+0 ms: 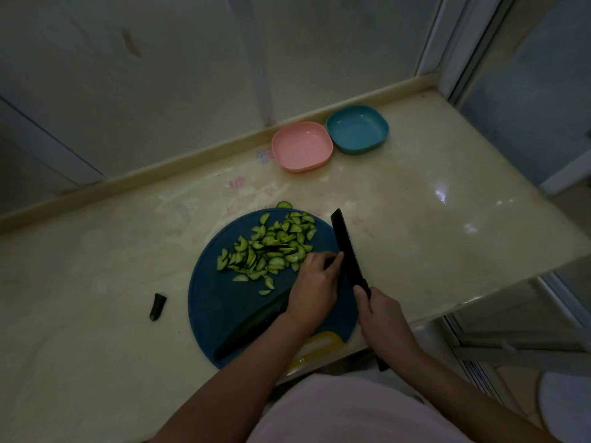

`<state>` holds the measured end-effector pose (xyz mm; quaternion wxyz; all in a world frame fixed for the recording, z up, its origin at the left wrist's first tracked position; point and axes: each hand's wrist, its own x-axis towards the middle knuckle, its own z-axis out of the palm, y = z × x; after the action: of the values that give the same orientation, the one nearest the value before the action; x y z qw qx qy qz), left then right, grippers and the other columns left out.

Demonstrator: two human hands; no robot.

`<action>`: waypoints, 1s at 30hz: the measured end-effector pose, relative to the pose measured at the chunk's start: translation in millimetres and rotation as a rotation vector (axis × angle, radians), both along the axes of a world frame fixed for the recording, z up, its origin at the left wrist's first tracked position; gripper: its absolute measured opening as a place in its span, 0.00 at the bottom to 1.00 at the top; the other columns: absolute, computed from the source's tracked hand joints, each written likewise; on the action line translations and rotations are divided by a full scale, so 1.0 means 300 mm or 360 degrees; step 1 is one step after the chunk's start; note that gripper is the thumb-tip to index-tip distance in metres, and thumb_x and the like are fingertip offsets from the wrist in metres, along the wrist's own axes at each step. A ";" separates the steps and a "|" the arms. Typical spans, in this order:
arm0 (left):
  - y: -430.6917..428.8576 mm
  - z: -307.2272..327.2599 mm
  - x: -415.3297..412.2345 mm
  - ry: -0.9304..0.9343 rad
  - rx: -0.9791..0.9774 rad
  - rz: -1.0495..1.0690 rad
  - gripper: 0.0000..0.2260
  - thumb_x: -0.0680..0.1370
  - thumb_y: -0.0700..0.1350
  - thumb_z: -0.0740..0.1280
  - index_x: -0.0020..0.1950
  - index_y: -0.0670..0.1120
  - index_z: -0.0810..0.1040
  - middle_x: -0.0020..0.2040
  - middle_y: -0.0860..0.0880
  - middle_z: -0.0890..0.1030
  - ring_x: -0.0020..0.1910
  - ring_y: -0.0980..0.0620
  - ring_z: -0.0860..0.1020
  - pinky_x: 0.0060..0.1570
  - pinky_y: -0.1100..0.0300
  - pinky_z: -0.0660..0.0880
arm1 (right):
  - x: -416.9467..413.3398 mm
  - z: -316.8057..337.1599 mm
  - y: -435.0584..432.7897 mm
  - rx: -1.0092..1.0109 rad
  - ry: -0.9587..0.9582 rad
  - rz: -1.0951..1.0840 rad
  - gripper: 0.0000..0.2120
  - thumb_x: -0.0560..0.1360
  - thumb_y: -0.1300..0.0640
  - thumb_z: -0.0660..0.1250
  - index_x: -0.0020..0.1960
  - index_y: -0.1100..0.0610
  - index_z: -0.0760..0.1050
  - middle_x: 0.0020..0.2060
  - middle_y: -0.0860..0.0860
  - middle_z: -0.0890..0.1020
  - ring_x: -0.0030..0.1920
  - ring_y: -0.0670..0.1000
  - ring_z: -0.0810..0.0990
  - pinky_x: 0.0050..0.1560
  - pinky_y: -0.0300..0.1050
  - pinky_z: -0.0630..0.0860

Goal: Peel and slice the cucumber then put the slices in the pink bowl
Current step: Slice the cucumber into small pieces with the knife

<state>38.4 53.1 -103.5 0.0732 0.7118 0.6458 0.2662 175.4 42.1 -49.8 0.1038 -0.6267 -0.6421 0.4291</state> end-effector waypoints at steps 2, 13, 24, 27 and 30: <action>0.000 0.001 0.000 -0.0011 -0.0013 0.0017 0.21 0.69 0.33 0.72 0.62 0.39 0.77 0.49 0.42 0.79 0.49 0.48 0.70 0.46 0.57 0.75 | -0.007 -0.004 0.001 0.0004 -0.0062 0.0008 0.18 0.81 0.49 0.50 0.38 0.56 0.66 0.32 0.48 0.70 0.33 0.47 0.70 0.32 0.42 0.60; -0.001 0.013 0.000 -0.0055 -0.0004 0.0026 0.21 0.69 0.33 0.71 0.62 0.38 0.76 0.49 0.41 0.79 0.49 0.49 0.69 0.45 0.57 0.76 | 0.017 0.009 -0.006 0.0035 0.0025 -0.0009 0.19 0.81 0.47 0.50 0.37 0.55 0.67 0.35 0.54 0.76 0.33 0.49 0.73 0.32 0.42 0.64; 0.000 0.004 0.003 -0.0017 0.0045 0.0046 0.19 0.69 0.33 0.73 0.59 0.37 0.78 0.48 0.42 0.80 0.48 0.49 0.69 0.44 0.57 0.73 | 0.008 0.009 -0.022 0.0052 0.0002 -0.0015 0.19 0.81 0.47 0.50 0.36 0.54 0.66 0.32 0.50 0.73 0.31 0.45 0.70 0.28 0.36 0.60; -0.001 0.002 0.000 -0.0033 0.0038 0.0035 0.19 0.68 0.32 0.73 0.58 0.37 0.79 0.48 0.42 0.80 0.48 0.49 0.69 0.45 0.58 0.72 | -0.002 0.009 -0.018 0.0051 -0.0007 -0.0018 0.19 0.81 0.48 0.50 0.37 0.56 0.67 0.32 0.50 0.73 0.31 0.44 0.70 0.27 0.35 0.60; 0.002 0.001 -0.003 -0.0037 0.0028 0.0025 0.19 0.68 0.32 0.72 0.59 0.37 0.78 0.48 0.41 0.80 0.48 0.49 0.69 0.46 0.59 0.70 | -0.017 0.004 -0.001 0.0024 -0.0033 -0.0008 0.19 0.81 0.48 0.50 0.37 0.56 0.66 0.32 0.49 0.72 0.31 0.44 0.69 0.28 0.36 0.61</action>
<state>37.5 53.8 -103.2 0.0722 0.7042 0.6482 0.2807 170.3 41.9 -48.6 0.1031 -0.6320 -0.6448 0.4175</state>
